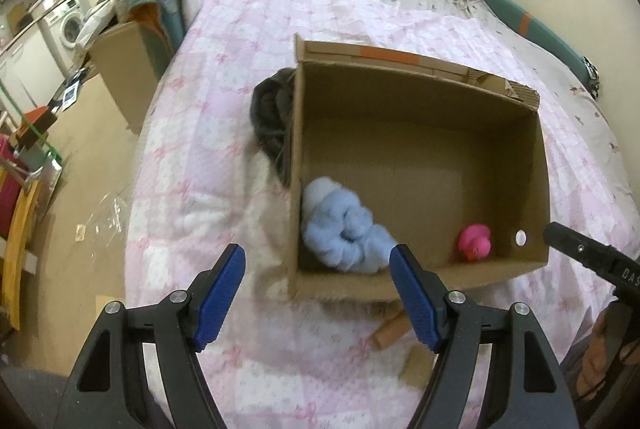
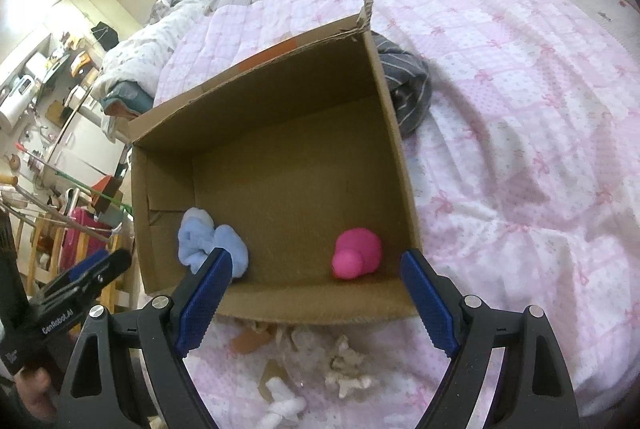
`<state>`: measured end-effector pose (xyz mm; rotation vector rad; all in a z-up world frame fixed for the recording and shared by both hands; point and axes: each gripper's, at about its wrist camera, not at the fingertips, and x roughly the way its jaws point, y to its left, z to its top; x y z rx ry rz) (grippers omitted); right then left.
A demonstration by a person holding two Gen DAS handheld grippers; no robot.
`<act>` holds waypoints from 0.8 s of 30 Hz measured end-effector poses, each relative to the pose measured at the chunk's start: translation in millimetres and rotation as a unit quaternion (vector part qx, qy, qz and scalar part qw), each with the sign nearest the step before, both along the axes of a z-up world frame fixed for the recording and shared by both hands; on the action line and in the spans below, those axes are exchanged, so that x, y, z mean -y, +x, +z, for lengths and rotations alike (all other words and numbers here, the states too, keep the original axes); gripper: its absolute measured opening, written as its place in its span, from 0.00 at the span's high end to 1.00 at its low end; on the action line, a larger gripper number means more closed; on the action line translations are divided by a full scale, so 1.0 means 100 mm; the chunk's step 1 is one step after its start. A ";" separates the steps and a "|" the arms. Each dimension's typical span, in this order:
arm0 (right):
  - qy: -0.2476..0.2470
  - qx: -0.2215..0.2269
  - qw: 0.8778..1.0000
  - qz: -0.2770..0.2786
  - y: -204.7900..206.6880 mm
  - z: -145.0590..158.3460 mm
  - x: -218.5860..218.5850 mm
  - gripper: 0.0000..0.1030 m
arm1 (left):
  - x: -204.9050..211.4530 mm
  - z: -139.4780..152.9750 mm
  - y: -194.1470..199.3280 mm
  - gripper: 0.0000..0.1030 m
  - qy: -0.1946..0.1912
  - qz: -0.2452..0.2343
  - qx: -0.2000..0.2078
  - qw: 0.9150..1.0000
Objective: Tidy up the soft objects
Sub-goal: 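Move the right tool to the white crumpled tissue and grasp it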
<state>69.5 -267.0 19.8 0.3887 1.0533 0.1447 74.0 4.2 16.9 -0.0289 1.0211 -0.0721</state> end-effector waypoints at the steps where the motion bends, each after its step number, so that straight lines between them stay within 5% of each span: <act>1: -0.002 0.001 1.000 -0.001 -0.02 0.01 0.01 0.11 | -0.02 0.00 -0.04 0.30 -0.001 0.002 -0.001 1.000; 10: 0.050 -0.023 0.998 -0.031 -0.32 -0.05 0.15 0.11 | -0.04 -0.03 -0.35 0.30 0.003 0.010 -0.006 1.000; 16: 0.044 -0.030 0.998 -0.031 -0.48 -0.08 0.19 0.11 | -0.04 -0.15 -0.47 0.30 0.027 0.005 -0.009 1.000; 24: 0.037 -0.055 0.997 -0.041 -0.58 -0.19 0.24 0.11 | -0.26 -0.31 -0.41 0.30 0.009 0.042 -0.041 0.998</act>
